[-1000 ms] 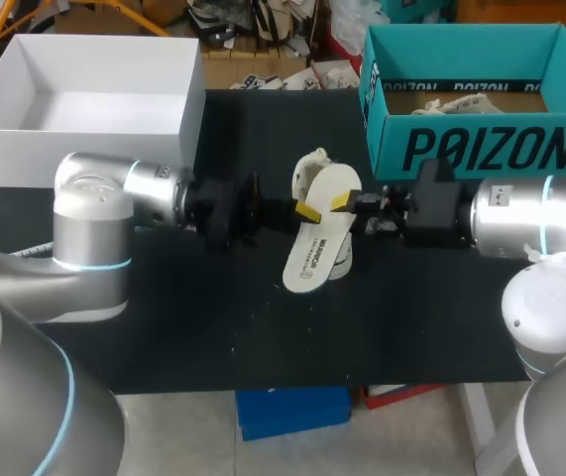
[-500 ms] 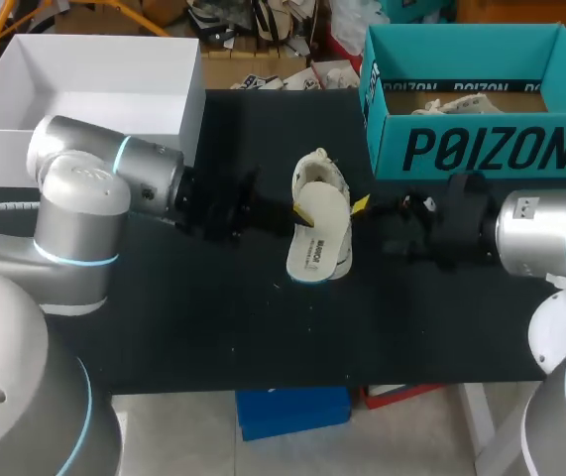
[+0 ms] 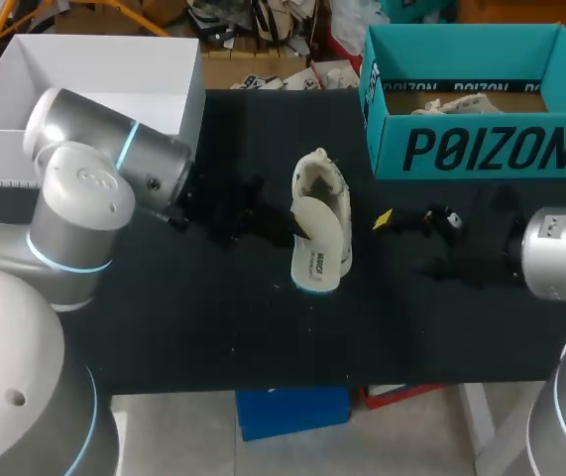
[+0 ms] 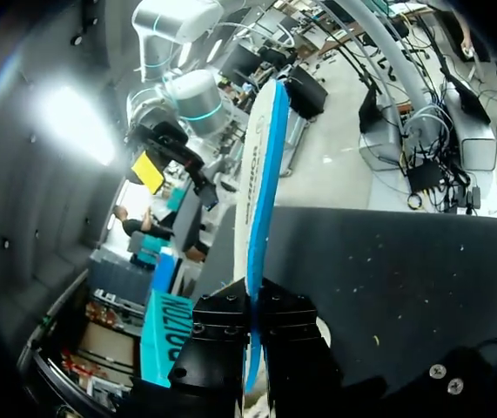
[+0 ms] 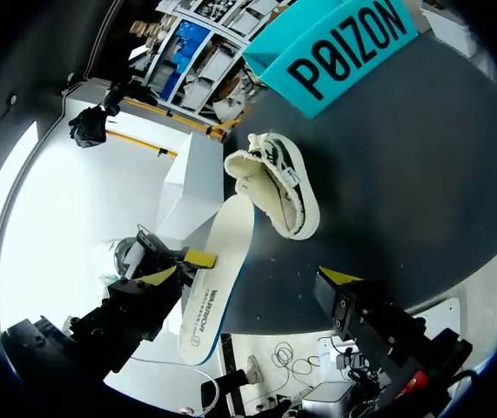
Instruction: Take the shoe out of the shoebox, open the shoe tongue, remove and reinsert the insole, then place the shoe into the shoebox
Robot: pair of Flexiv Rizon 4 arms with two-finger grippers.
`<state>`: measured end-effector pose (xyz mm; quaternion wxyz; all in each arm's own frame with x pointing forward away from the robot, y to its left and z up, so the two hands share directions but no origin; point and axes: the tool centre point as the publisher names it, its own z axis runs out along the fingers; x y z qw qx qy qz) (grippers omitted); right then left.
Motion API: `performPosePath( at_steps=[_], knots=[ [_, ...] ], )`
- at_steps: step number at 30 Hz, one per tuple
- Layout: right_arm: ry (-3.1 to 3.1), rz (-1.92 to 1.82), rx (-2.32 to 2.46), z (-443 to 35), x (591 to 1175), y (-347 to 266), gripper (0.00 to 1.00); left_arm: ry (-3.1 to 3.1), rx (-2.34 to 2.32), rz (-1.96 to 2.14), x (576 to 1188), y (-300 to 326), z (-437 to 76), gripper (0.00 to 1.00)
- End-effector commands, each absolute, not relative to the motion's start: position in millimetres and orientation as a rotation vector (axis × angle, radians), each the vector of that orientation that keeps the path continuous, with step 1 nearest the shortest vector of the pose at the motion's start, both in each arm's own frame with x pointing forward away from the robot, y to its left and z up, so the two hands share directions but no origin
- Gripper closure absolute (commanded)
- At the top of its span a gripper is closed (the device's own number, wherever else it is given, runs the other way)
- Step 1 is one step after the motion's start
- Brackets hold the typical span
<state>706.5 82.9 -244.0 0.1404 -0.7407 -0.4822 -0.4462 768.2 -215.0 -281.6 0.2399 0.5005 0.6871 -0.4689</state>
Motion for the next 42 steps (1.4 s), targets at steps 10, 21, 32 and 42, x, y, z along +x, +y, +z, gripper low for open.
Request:
performPosePath(
  at_steps=[10,21,32,42],
  knots=[
    [-1.394,-1.286,-2.130,-236.8,697.2,71.9,0.00,2.036,1.523,-1.253,767.4,-227.9,-299.4,1.00],
    [-1.394,-1.286,-2.130,-236.8,697.2,71.9,0.00,2.108,1.627,-1.212,788.5,-240.4,-319.5,1.00],
    [-1.394,-1.286,-2.130,-236.8,697.2,71.9,0.00,2.196,1.657,-1.151,813.1,-252.1,-330.9,1.00],
    [-1.394,-1.286,-2.130,-236.8,697.2,71.9,0.00,2.242,1.630,-1.101,833.6,-249.7,-348.0,1.00]
  ],
)
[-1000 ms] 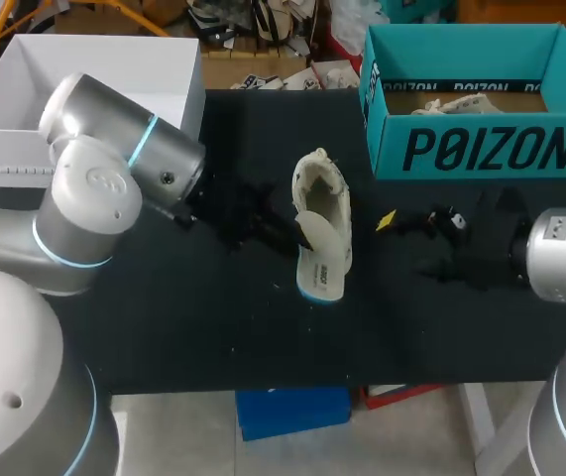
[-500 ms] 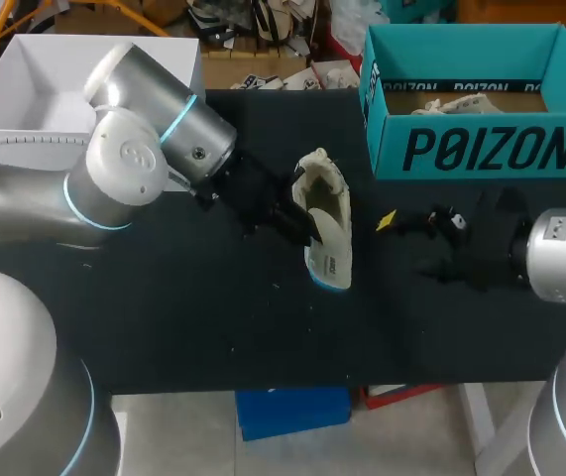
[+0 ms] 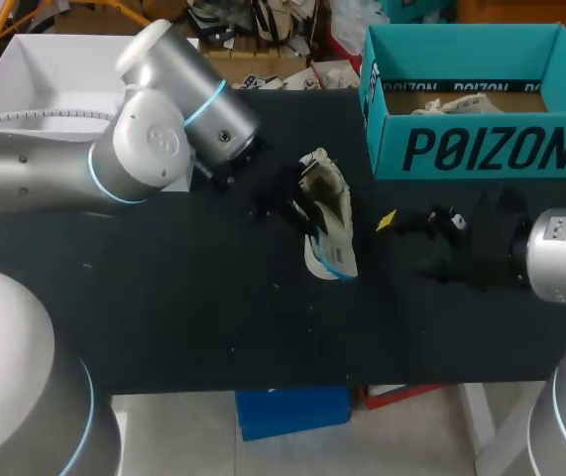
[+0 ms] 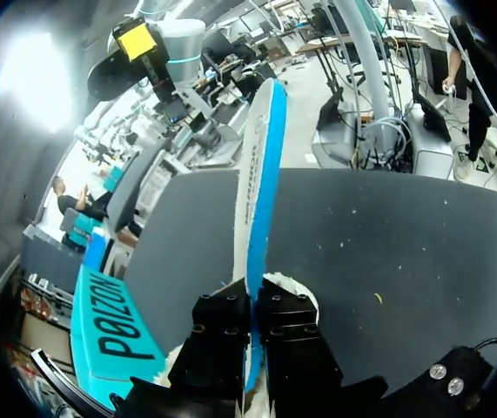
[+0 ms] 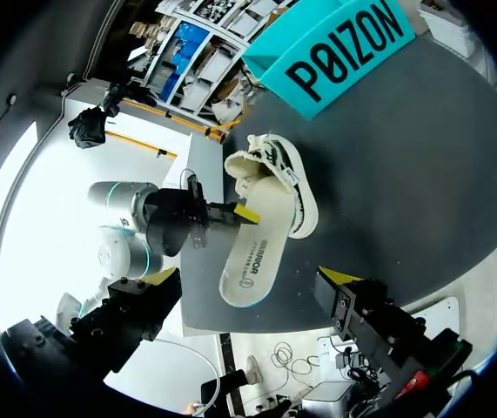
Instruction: Take the shoe out of the shoebox, open the shoe tongue, remove and reinsert the insole, then place the shoe into the shoebox
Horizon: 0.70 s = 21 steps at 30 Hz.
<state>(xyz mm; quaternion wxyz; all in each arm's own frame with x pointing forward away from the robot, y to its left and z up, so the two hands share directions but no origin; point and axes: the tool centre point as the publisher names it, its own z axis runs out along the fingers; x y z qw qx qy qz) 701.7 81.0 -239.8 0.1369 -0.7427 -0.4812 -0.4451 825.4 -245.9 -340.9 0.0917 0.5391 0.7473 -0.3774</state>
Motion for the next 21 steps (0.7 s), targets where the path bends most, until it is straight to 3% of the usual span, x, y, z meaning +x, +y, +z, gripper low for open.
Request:
performPosePath(
  at_steps=[1,21],
  knots=[
    [-1.394,-1.286,-2.130,-236.8,697.2,71.9,0.00,2.243,1.627,-1.089,835.9,-249.7,-350.0,1.00],
    [-1.394,-1.286,-2.130,-236.8,697.2,71.9,0.00,2.239,1.581,-0.944,871.3,-250.0,-358.4,1.00]
  ],
)
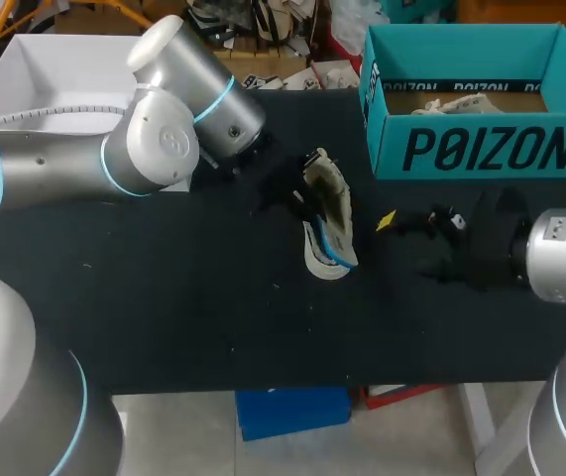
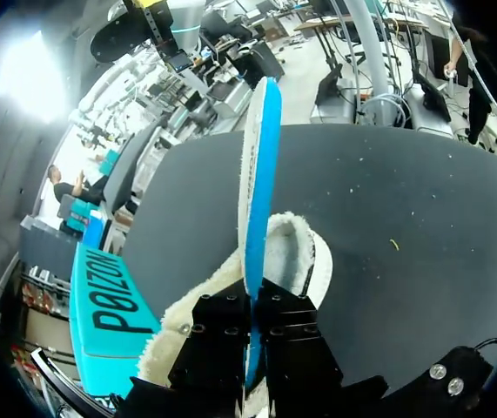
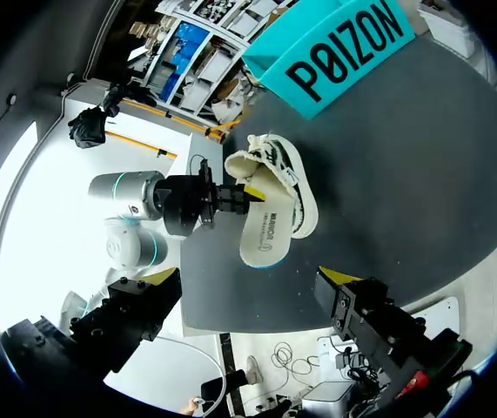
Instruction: Take the shoe out of the shoebox, open the shoe tongue, remove and reinsert the insole, then place the shoe into the shoebox
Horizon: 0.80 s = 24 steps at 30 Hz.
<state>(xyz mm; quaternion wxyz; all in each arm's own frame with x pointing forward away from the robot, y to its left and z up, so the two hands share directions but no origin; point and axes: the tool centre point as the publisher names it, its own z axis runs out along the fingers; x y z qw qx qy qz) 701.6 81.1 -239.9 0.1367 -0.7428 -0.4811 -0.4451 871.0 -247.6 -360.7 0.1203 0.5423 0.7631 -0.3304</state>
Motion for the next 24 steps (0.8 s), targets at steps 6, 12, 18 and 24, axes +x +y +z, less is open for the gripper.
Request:
performPosePath(
  at_steps=[6,12,18,24],
  knots=[
    [-1.394,-1.286,-2.130,-236.8,697.2,71.9,0.00,2.255,1.579,-0.871,878.0,-249.6,-360.3,1.00],
    [-1.394,-1.286,-2.130,-236.8,697.2,71.9,0.00,2.274,1.571,-0.843,881.2,-248.8,-364.2,1.00],
    [-1.394,-1.286,-2.130,-236.8,697.2,71.9,0.00,2.243,1.562,-0.881,877.0,-252.3,-356.7,0.58],
    [-1.394,-1.286,-2.130,-236.8,697.2,71.9,0.00,2.203,1.620,-0.895,859.0,-254.9,-346.5,0.58]
  ],
)
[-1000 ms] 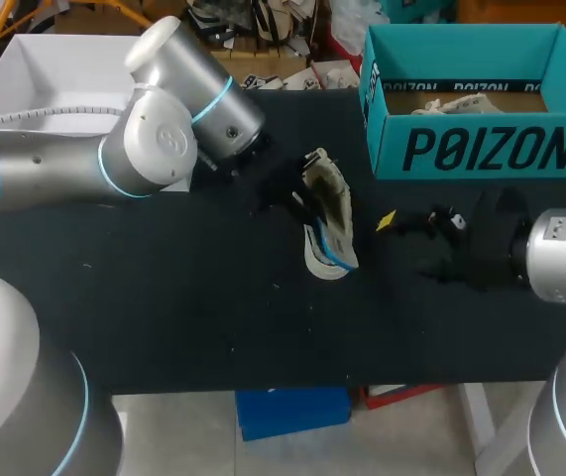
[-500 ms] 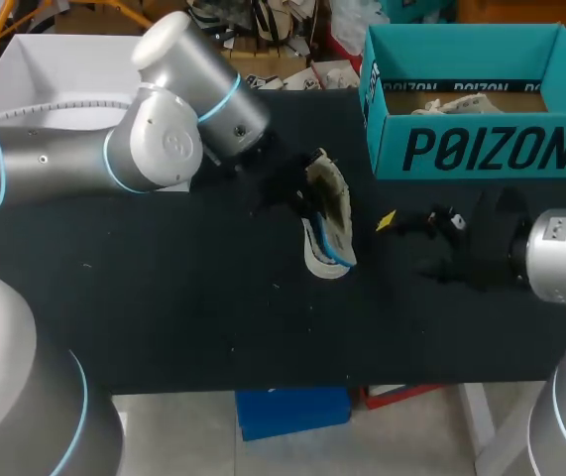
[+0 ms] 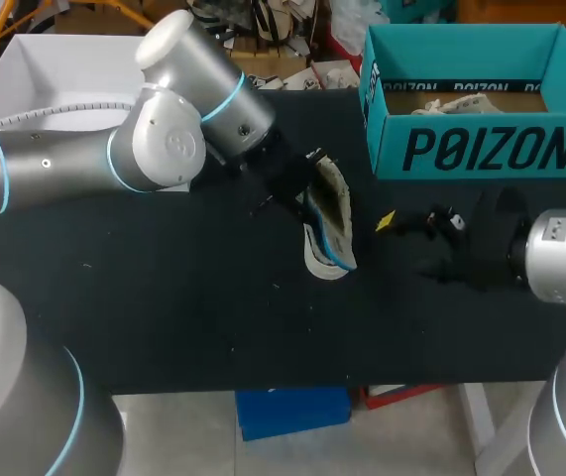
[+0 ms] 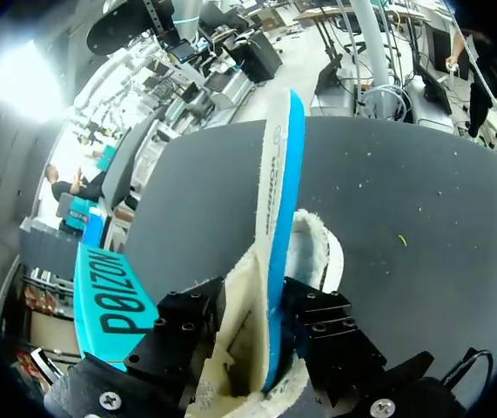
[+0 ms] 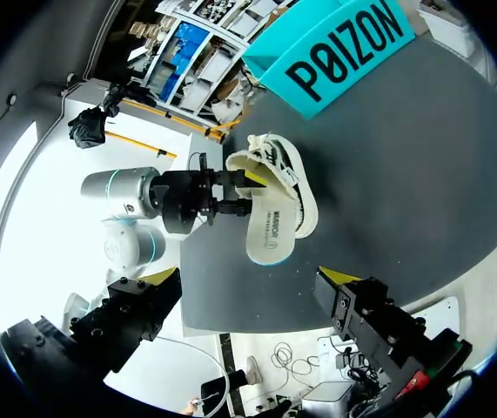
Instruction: Take the shoe out of the shoebox, open the shoe tongue, remove and reinsert the insole, then place the shoe into the shoebox
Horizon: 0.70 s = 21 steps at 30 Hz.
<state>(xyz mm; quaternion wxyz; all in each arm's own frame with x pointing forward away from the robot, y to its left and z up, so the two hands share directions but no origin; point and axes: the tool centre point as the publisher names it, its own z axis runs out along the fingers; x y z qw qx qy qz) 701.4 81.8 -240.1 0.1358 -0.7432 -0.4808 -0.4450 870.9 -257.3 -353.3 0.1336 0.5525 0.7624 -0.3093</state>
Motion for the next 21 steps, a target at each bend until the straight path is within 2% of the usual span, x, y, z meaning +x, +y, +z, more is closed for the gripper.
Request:
performPosePath(
  at_steps=[1,9,13,15,21],
  knots=[
    [-1.394,-1.286,-2.130,-236.8,697.2,71.9,0.00,2.199,1.628,-0.902,855.8,-255.1,-345.7,0.59],
    [-1.394,-1.286,-2.130,-236.8,697.2,71.9,0.00,2.167,1.683,-0.917,833.3,-252.1,-340.5,0.64],
    [-1.394,-1.286,-2.130,-236.8,697.2,71.9,0.00,2.175,1.702,-0.918,828.1,-248.1,-343.1,0.85],
    [-1.394,-1.286,-2.130,-236.8,697.2,71.9,0.00,2.179,1.713,-0.923,825.9,-246.9,-343.9,1.00],
    [-1.394,-1.286,-2.130,-236.8,697.2,71.9,0.00,2.178,1.734,-0.935,820.9,-245.7,-348.1,1.00]
  ],
)
